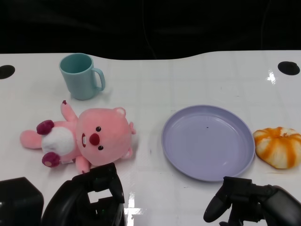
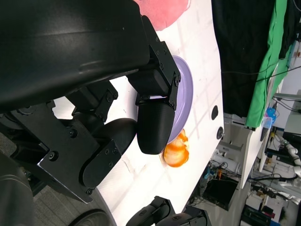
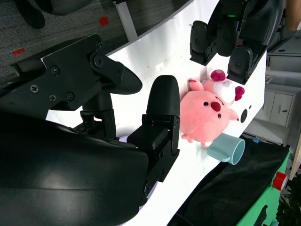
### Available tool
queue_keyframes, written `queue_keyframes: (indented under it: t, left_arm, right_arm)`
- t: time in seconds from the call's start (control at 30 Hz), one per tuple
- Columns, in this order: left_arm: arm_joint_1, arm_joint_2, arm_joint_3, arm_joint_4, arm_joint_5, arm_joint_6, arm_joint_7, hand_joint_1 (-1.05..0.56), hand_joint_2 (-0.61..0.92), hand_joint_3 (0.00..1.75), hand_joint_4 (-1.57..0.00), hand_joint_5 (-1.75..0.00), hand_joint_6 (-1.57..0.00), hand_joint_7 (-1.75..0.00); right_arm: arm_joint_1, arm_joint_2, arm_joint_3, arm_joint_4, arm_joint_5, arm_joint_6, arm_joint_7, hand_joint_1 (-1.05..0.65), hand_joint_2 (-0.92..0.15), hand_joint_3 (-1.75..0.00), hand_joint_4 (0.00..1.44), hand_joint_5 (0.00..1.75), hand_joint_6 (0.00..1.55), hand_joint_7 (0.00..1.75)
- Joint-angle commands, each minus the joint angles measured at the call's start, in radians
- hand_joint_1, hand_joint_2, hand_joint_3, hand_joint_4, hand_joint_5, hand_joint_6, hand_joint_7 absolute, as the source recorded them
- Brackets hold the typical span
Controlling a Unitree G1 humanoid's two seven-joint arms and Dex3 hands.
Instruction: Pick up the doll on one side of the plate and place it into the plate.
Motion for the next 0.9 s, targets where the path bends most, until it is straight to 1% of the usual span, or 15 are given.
queue_keyframes:
  t: [0.03, 0.37, 0.57, 0.9]
  left_arm:
    - [0.007, 0.013, 0.004, -0.004, 0.007, 0.003, 0.004, -0.17, 0.29, 1.56, -0.97, -1.75, -0.82, -1.72]
    - [0.007, 0.015, 0.004, -0.002, 0.011, 0.001, 0.004, -0.16, 0.30, 1.55, -0.97, -1.75, -0.82, -1.72]
    - [0.004, 0.014, 0.009, 0.007, 0.006, -0.006, -0.003, -0.16, 0.30, 1.55, -0.97, -1.75, -0.81, -1.72]
    - [0.005, 0.015, 0.015, 0.010, 0.003, -0.007, -0.006, -0.16, 0.30, 1.55, -0.96, -1.75, -0.81, -1.71]
  right_arm:
    - [0.000, -0.011, -0.011, -0.010, 0.004, 0.004, 0.002, -0.10, -0.66, -0.89, 0.63, 1.57, 0.59, 1.23]
    - [-0.001, -0.007, -0.011, 0.001, 0.007, -0.013, 0.001, -0.10, -0.66, -0.89, 0.62, 1.58, 0.59, 1.23]
    - [-0.009, -0.008, -0.009, -0.005, 0.003, 0.006, -0.001, -0.11, -0.66, -0.90, 0.63, 1.58, 0.59, 1.23]
    - [-0.005, -0.006, -0.012, -0.004, 0.011, -0.009, 0.001, -0.11, -0.64, -0.93, 0.63, 1.59, 0.58, 1.25]
